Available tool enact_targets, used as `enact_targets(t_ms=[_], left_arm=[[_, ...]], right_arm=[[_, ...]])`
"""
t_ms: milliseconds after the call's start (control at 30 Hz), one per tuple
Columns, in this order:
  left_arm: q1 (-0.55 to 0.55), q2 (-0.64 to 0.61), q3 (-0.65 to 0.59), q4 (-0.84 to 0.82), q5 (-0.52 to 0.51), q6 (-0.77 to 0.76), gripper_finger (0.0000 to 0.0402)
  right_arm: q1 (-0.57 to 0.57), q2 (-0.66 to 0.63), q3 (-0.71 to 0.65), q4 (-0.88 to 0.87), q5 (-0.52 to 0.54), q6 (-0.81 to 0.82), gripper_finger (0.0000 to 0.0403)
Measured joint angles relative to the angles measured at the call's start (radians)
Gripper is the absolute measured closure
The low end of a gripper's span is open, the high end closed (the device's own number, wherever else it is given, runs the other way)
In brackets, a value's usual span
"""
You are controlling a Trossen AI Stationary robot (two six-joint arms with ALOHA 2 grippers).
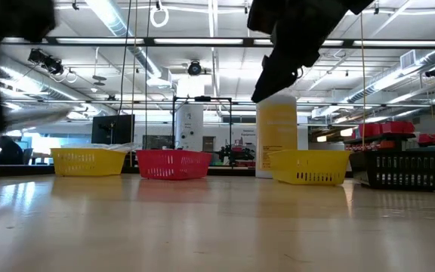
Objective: Pick & Place Travel size toiletries
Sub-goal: Put the silver nail cutter into the black basket
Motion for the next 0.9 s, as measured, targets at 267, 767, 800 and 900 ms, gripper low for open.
enact_targets(t_ms=[267,767,800,900], left_arm=[[0.127,-0.002,0.087,0.116,-0.148,0.502,0.0327],[0.304,-0.003,0.102,0.454,0.064,1.182,0.0324],[0.31,-0.003,0.102,0.47,0.07,1.196,0.0325],[0.327,-0.003,0.102,0.514,0.1,1.246,0.0326]], right_arm=[[0.061,0.0,0.0,0.09,-0.111,-0.072,0.0177],[0.167,0.002,0.0,0.136,-0.149,-0.046,0.0194],[0.169,0.005,0.0,0.152,-0.148,-0.043,0.0191],[0.169,0.016,0.0,0.207,-0.125,-0.027,0.0179]])
